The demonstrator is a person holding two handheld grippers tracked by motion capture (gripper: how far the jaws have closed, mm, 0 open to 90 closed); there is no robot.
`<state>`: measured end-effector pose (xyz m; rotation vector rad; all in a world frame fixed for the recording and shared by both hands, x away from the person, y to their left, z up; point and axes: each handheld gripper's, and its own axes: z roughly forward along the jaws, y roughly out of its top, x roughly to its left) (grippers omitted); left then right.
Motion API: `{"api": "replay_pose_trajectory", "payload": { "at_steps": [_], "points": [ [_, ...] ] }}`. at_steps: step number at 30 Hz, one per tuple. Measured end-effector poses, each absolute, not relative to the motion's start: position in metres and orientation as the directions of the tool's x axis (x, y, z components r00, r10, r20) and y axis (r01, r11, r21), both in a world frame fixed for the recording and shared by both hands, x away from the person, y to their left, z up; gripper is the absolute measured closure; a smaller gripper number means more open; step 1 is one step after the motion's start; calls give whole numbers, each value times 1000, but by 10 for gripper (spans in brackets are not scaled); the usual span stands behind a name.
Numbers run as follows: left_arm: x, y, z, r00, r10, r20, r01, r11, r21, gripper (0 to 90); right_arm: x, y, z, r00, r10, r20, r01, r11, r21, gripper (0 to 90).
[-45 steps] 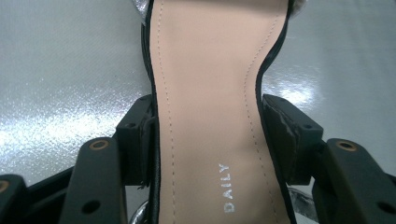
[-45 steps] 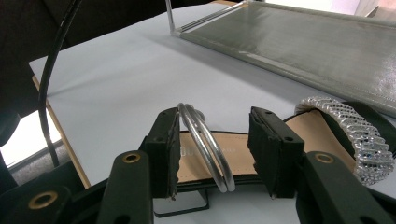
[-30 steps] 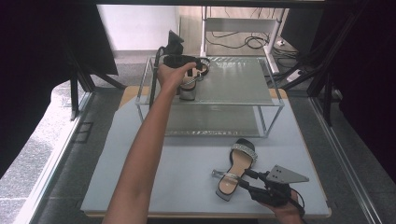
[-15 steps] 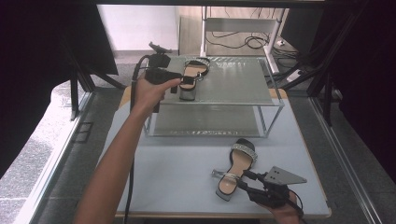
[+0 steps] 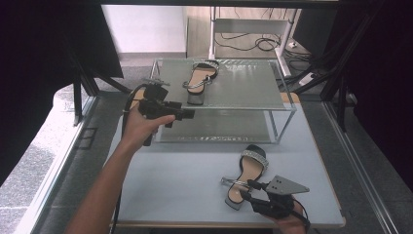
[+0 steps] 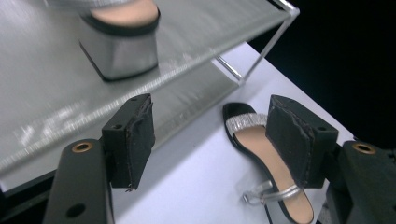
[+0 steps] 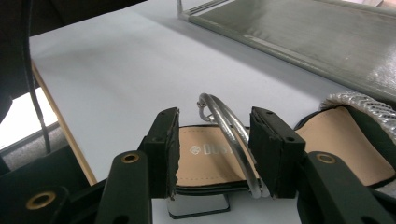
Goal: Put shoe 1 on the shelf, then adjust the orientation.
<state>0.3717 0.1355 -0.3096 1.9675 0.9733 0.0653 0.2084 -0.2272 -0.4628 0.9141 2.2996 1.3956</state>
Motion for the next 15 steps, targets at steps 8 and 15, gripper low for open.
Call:
{"api": "replay_pose_trajectory", "payload": {
  "at_steps": [8, 15],
  "points": [
    [355, 142, -321, 694, 646, -318, 593, -262, 761, 328, 210, -223, -455, -739, 670, 68, 362, 311, 878, 565],
    [334, 141, -335, 710, 647, -277, 564, -288, 774, 328, 225, -199, -448, -698, 711, 85, 389, 277, 879, 718]
  ]
}}
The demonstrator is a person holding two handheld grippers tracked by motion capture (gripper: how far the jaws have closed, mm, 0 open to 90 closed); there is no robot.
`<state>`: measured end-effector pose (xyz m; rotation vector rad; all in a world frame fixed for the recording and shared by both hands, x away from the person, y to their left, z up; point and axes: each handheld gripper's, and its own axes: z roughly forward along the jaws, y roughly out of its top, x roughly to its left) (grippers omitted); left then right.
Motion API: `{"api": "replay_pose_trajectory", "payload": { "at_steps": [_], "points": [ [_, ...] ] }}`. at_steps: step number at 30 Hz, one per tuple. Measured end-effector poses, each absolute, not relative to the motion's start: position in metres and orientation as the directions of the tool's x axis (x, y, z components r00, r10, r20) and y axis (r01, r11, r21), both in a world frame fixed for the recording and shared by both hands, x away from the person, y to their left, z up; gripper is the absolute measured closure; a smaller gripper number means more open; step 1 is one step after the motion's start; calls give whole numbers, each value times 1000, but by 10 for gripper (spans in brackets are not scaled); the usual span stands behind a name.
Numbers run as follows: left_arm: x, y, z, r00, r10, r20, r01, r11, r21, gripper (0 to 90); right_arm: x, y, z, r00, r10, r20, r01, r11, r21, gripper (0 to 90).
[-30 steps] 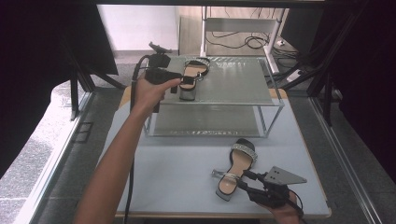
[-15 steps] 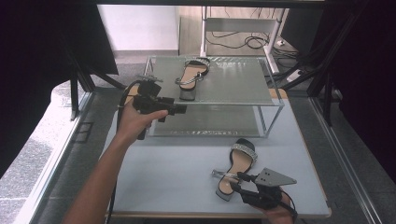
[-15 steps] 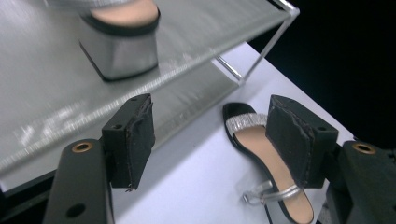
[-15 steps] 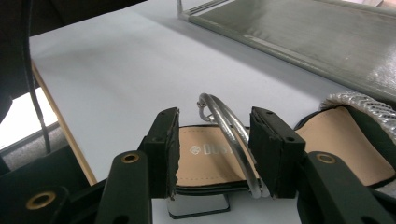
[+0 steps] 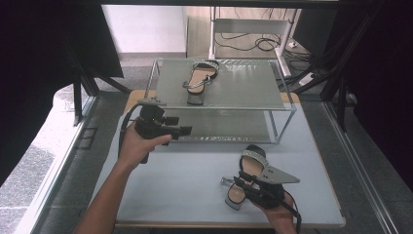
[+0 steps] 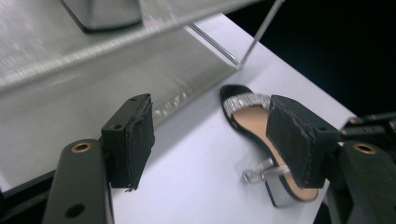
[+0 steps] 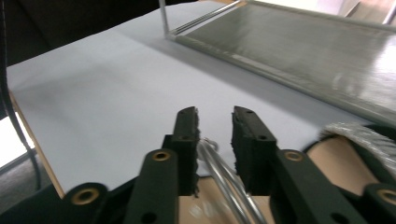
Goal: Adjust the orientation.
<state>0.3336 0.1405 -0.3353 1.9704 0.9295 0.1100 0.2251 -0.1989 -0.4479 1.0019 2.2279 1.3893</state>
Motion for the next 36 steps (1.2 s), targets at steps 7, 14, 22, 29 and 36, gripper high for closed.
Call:
{"api": "replay_pose_trajectory", "payload": {
  "at_steps": [7, 14, 22, 29, 36],
  "points": [
    [313, 148, -369, 704, 646, -297, 579, -280, 766, 327, 224, -167, -457, -730, 682, 45, 379, 349, 857, 855],
    [298, 155, -410, 676, 673, -301, 611, -282, 740, 326, 219, -142, -472, -749, 660, -66, 353, 481, 803, 897],
    [285, 175, -456, 612, 690, -385, 677, -207, 706, 327, 220, -139, -487, -736, 667, -113, 375, 542, 752, 897],
    [283, 178, -466, 602, 696, -392, 695, -214, 687, 328, 214, -146, -487, -733, 672, -106, 379, 533, 756, 897],
    [283, 184, -473, 585, 700, -410, 711, -200, 674, 328, 203, -176, -487, -725, 687, -42, 409, 479, 777, 897]
  ]
}}
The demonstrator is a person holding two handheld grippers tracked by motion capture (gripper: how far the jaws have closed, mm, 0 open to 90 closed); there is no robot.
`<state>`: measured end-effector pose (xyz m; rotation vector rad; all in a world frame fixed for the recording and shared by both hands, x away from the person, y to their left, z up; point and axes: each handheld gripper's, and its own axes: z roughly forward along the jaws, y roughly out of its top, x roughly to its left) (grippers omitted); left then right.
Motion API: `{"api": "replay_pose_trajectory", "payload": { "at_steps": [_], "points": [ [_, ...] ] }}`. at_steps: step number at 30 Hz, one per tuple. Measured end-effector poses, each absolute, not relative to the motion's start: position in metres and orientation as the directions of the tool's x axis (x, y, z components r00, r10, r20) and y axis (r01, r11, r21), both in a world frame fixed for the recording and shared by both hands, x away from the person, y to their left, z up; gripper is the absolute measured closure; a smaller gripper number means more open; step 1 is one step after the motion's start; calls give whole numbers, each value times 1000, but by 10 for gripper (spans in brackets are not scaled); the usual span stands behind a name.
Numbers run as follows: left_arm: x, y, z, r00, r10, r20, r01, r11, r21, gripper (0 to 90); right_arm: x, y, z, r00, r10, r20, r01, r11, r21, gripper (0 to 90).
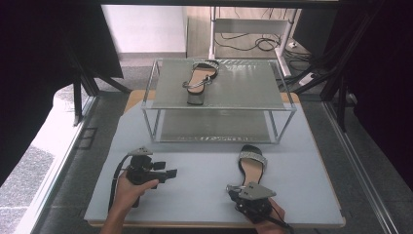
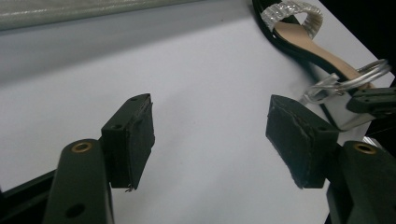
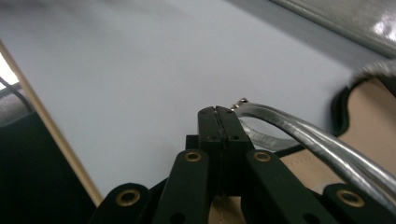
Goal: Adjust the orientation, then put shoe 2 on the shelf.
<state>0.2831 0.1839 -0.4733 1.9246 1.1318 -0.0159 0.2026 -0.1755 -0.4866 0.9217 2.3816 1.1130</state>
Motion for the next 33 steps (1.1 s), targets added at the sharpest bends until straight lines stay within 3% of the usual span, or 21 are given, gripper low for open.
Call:
{"api": "replay_pose_trajectory", "payload": {
  "at_steps": [17, 24, 26, 33],
  "points": [
    [279, 190, -476, 575, 706, -414, 719, -194, 668, 326, 194, -267, -487, -624, 779, 60, 499, 338, 798, 870],
    [278, 192, -477, 568, 703, -427, 724, -182, 665, 325, 190, -269, -473, -623, 782, 18, 450, 339, 827, 736],
    [278, 193, -477, 569, 699, -432, 725, -178, 666, 325, 188, -274, -465, -627, 779, 23, 432, 323, 842, 657],
    [275, 194, -474, 569, 707, -419, 718, -178, 673, 324, 184, -286, -450, -643, 765, 28, 439, 338, 833, 530]
  ]
}}
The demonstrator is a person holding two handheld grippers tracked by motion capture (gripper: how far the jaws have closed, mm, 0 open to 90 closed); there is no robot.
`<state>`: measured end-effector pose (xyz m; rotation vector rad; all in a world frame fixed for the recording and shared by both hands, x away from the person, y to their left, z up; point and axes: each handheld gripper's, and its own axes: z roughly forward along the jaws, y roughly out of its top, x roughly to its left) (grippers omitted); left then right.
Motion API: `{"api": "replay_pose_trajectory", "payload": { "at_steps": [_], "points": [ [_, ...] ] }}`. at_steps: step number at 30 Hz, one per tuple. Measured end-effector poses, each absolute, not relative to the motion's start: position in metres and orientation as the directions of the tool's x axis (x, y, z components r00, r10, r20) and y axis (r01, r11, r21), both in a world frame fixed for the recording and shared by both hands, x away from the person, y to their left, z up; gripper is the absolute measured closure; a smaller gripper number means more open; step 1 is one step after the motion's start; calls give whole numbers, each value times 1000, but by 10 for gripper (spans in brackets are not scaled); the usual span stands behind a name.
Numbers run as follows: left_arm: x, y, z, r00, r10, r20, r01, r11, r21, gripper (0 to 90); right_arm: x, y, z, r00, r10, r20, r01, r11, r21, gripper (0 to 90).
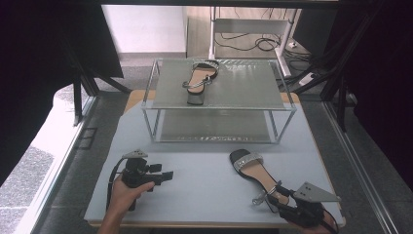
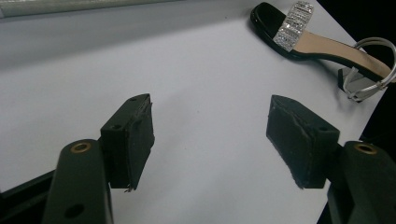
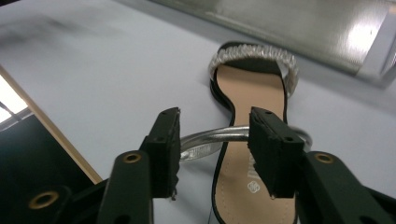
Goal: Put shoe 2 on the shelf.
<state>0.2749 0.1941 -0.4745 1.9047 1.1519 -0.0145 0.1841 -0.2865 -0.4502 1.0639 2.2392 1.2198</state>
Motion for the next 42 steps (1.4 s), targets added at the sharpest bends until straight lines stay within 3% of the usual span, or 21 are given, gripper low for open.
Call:
{"api": "replay_pose_trajectory", "payload": {
  "at_steps": [6, 15, 29, 42],
  "points": [
    [276, 193, -476, 562, 720, -408, 721, -185, 667, 324, 180, -290, -437, -667, 745, 7, 384, 336, 860, 487],
    [272, 192, -473, 566, 720, -401, 718, -192, 669, 322, 204, -299, -436, -607, 793, 51, 440, 283, 852, 421],
    [271, 190, -474, 575, 713, -400, 716, -202, 669, 319, 262, -282, -441, -596, 801, 51, 568, 376, 732, 351],
    [270, 191, -476, 574, 721, -387, 715, -211, 667, 316, 281, -259, -468, -610, 792, 16, 652, 490, 579, 275]
  ]
}}
